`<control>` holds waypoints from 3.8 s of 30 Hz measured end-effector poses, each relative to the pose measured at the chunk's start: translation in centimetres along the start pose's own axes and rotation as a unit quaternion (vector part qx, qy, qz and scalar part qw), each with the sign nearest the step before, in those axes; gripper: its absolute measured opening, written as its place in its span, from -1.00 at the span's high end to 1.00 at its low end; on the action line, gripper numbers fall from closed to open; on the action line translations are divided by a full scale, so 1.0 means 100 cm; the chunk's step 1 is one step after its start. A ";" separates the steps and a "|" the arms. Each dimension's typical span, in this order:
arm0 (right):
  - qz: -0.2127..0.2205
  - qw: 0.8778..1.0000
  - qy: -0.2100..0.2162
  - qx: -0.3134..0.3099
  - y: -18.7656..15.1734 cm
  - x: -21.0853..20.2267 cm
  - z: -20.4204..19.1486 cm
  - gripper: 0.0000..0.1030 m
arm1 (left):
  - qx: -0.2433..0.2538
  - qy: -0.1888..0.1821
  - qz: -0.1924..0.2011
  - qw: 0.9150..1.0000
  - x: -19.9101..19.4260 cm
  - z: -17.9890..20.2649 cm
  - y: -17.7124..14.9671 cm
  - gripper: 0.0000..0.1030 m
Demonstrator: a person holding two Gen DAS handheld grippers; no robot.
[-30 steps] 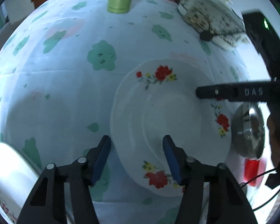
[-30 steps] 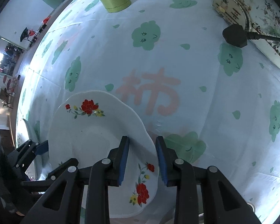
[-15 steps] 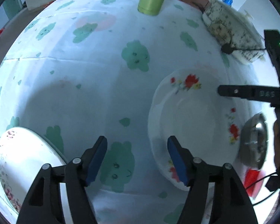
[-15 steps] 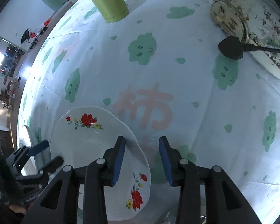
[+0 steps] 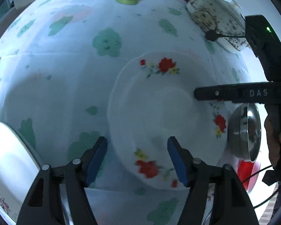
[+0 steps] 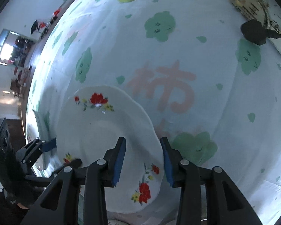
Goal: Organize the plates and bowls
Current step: 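Lift the red-flower plate off the table with both grippers, then carry the red-flower plate with both grippers over the stacked floral plates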
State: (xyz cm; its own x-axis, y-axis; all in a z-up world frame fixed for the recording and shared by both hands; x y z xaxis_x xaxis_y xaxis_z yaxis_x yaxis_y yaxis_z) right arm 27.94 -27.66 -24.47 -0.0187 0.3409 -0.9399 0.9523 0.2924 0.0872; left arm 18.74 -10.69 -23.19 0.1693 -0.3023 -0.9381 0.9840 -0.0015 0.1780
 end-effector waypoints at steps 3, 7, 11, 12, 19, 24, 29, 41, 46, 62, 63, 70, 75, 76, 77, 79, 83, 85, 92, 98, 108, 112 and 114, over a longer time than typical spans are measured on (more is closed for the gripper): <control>-0.008 1.000 -0.002 0.002 -0.003 0.002 -0.002 0.22 | -0.004 0.010 0.004 1.000 0.001 0.000 0.005 0.09; -0.011 0.999 0.018 0.042 -0.008 0.003 0.002 0.22 | -0.024 0.015 0.017 0.999 -0.001 -0.021 0.027 0.55; -0.010 0.997 0.045 0.057 -0.015 0.010 -0.013 0.22 | -0.022 0.025 0.032 0.999 -0.004 -0.033 0.047 0.50; -0.007 0.998 0.030 0.052 -0.015 0.010 -0.017 0.22 | -0.012 0.031 0.034 0.999 -0.002 -0.031 0.048 0.47; 0.038 0.996 0.015 0.079 -0.023 0.006 -0.020 0.23 | 0.031 0.055 0.047 0.997 0.001 -0.024 0.046 0.40; 0.046 0.994 0.028 0.093 -0.030 0.001 -0.025 0.28 | 0.050 0.061 0.066 0.995 -0.014 -0.023 0.048 0.40; 0.051 0.995 0.029 0.087 -0.031 -0.010 -0.034 0.28 | 0.052 0.067 0.081 0.993 -0.030 -0.025 0.052 0.38; 0.055 0.996 0.030 0.071 -0.032 -0.024 -0.074 0.28 | 0.044 0.069 0.098 0.992 -0.070 -0.045 0.034 0.38; 0.054 0.996 0.035 0.061 -0.035 -0.022 -0.099 0.28 | 0.036 0.074 0.106 0.991 -0.088 -0.063 0.022 0.38; 0.037 0.996 0.065 0.044 -0.045 0.021 -0.192 0.28 | -0.007 0.096 0.103 0.990 -0.114 -0.147 -0.028 0.37; 0.038 0.996 0.064 0.042 -0.045 0.023 -0.196 0.28 | -0.010 0.096 0.103 0.990 -0.114 -0.153 -0.030 0.37; 0.045 0.996 0.065 0.048 -0.042 0.043 -0.220 0.28 | -0.015 0.104 0.109 0.988 -0.111 -0.181 -0.031 0.37; 0.059 0.995 0.052 0.056 -0.040 0.051 -0.227 0.28 | -0.018 0.094 0.106 0.990 -0.106 -0.192 -0.027 0.36; 0.060 0.995 0.051 0.058 -0.040 0.052 -0.228 0.28 | -0.015 0.095 0.106 0.990 -0.105 -0.193 -0.027 0.36; 0.062 0.995 0.051 0.060 -0.041 0.052 -0.228 0.28 | -0.012 0.095 0.107 0.990 -0.104 -0.194 -0.027 0.35; 0.067 0.995 0.044 0.056 -0.041 0.053 -0.231 0.28 | -0.011 0.088 0.105 0.990 -0.102 -0.197 -0.026 0.35; 0.075 0.995 0.031 0.057 -0.042 0.056 -0.232 0.28 | -0.006 0.081 0.110 0.991 -0.103 -0.198 -0.025 0.35; 0.081 0.995 0.028 0.058 -0.043 0.057 -0.232 0.28 | 0.007 0.088 0.117 0.989 -0.104 -0.196 -0.025 0.35; 0.091 0.994 0.021 0.061 -0.044 0.057 -0.233 0.28 | 0.008 0.082 0.120 0.989 -0.106 -0.197 -0.022 0.35; 0.090 0.993 0.038 0.068 -0.050 0.054 -0.235 0.29 | 0.004 0.084 0.122 0.989 -0.110 -0.196 -0.019 0.39; 0.120 0.988 0.061 0.078 -0.048 0.026 -0.232 0.28 | 0.018 0.089 0.141 0.986 -0.127 -0.185 -0.014 0.35; 0.117 0.989 0.055 0.066 -0.048 0.025 -0.238 0.28 | 0.011 0.096 0.137 0.986 -0.123 -0.192 -0.016 0.35; 0.109 0.990 0.061 0.068 -0.050 0.034 -0.240 0.28 | 0.007 0.100 0.135 0.986 -0.122 -0.196 -0.017 0.34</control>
State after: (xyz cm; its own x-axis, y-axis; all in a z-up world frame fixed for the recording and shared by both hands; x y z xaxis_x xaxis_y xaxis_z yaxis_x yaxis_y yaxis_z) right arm 15.85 -6.55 -20.18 0.1637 0.4904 -0.8560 0.9698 0.0790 0.2307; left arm 16.09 11.69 -17.87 0.4334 -0.0985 -0.8958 0.9012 0.0401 0.4316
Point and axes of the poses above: each gripper's, at about its wrist camera, not at the fingertips, and x roughly the way its jaws point, z to its right, y to its top, the point moved 4 cm from there along x, roughly the way its jaws point, and after that the axes turned 8 degrees about -x, right-handed, at the moved point
